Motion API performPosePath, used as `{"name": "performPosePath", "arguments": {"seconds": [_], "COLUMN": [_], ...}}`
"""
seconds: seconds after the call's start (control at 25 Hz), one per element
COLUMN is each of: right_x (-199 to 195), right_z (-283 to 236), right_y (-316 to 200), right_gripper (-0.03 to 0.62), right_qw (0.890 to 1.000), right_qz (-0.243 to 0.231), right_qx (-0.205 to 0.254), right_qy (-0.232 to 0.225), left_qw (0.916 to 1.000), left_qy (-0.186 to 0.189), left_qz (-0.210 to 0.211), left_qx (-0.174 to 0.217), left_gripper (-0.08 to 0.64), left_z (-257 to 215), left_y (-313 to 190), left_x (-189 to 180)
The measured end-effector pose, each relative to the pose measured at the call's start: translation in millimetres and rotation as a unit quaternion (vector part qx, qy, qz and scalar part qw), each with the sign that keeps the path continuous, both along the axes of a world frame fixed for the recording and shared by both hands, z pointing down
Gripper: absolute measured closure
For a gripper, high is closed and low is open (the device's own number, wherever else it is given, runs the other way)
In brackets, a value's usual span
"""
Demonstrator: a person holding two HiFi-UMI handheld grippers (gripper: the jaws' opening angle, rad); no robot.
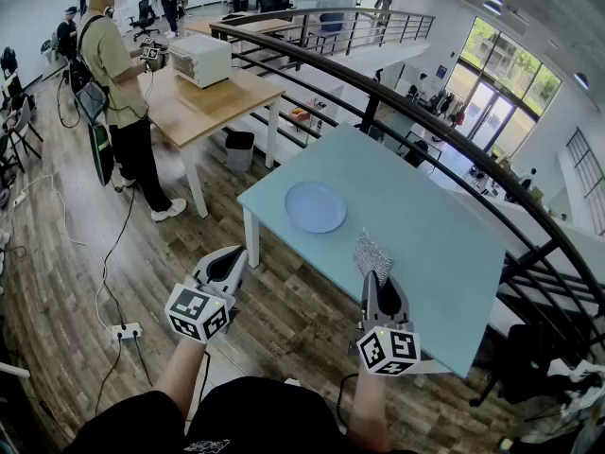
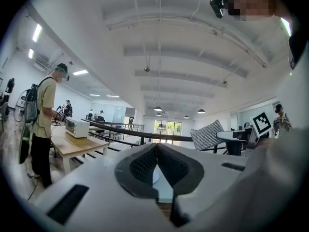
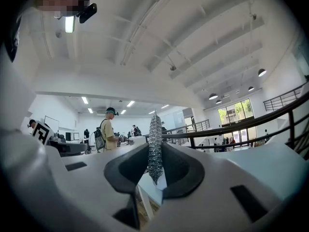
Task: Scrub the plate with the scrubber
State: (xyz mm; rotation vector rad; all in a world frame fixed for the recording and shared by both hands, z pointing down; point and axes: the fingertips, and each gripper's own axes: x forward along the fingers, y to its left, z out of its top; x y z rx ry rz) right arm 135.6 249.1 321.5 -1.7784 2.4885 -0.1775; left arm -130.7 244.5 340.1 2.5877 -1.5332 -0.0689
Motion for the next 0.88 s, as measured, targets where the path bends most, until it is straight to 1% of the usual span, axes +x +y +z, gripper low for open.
{"name": "performPosePath", "arguments": {"seconds": [0.24, 0.48, 0.6, 0.72, 0.88], "right_x": [-2.7, -16.5, -22.3, -25.9, -37.2], "right_z": [-8.9, -16.3, -18.5, -17.1, -16.2], "right_y": [-5.3, -6.3, -5.6, -5.8, -1.1], "right_gripper": [0.514, 0.514, 0.512, 0.511, 0.511], "right_qw": [1.0, 1.0, 1.0, 1.0, 1.0], "right_qz": [0.003, -0.008, -0.013, -0.008, -0.003], "right_qx": [0.006, 0.015, 0.017, 0.013, 0.01], "right_qy": [0.011, 0.023, 0.018, 0.016, 0.012], "left_qw": [1.0, 0.9997, 0.9996, 0.9995, 0.9996], "left_qy": [-0.003, -0.002, 0.002, 0.008, 0.001], "left_qz": [-0.001, 0.007, 0.006, 0.004, 0.01], "left_qx": [0.004, 0.021, 0.029, 0.03, 0.026], "left_gripper": [0.552, 0.552, 0.552, 0.552, 0.552], "left_z": [-7.1, -19.9, -25.0, -25.7, -21.9], "left_y": [-10.5, -15.7, -15.9, -16.1, -12.7], "left_x": [-5.6, -10.9, -17.0, -24.9, -36.8]}}
